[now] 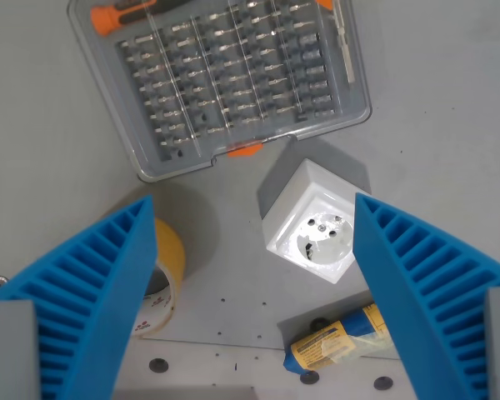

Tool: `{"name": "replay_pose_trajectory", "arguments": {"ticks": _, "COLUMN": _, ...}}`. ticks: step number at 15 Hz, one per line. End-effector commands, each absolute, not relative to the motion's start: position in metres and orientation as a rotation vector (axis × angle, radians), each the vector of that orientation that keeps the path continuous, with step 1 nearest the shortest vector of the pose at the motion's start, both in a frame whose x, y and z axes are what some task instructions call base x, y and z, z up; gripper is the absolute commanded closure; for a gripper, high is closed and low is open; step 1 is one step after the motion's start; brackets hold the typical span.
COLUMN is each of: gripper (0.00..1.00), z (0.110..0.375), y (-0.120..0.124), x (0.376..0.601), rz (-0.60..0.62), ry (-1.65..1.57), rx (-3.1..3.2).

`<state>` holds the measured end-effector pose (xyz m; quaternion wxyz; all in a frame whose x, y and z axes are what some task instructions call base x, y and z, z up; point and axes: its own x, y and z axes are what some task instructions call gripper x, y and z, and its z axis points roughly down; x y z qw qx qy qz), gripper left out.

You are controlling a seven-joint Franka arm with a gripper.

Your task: Move above the white socket

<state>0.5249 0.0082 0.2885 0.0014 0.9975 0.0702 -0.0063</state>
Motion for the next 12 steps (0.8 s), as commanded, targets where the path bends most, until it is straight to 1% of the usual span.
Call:
{"name": "replay_pose_trajectory", "arguments": {"ticks": 1, "gripper": 0.00, "z": 0.2903, "y": 0.0082, "x": 0.5249, "rz": -0.014, "ry": 0.221, "rx": 3.131}}
{"name": "replay_pose_trajectory", "arguments": {"ticks": 12, "gripper": 0.00, "z": 0.2854, "y": 0.0056, "x": 0.5217, "rz": -0.004, "ry": 0.117, "rx": 3.136}}
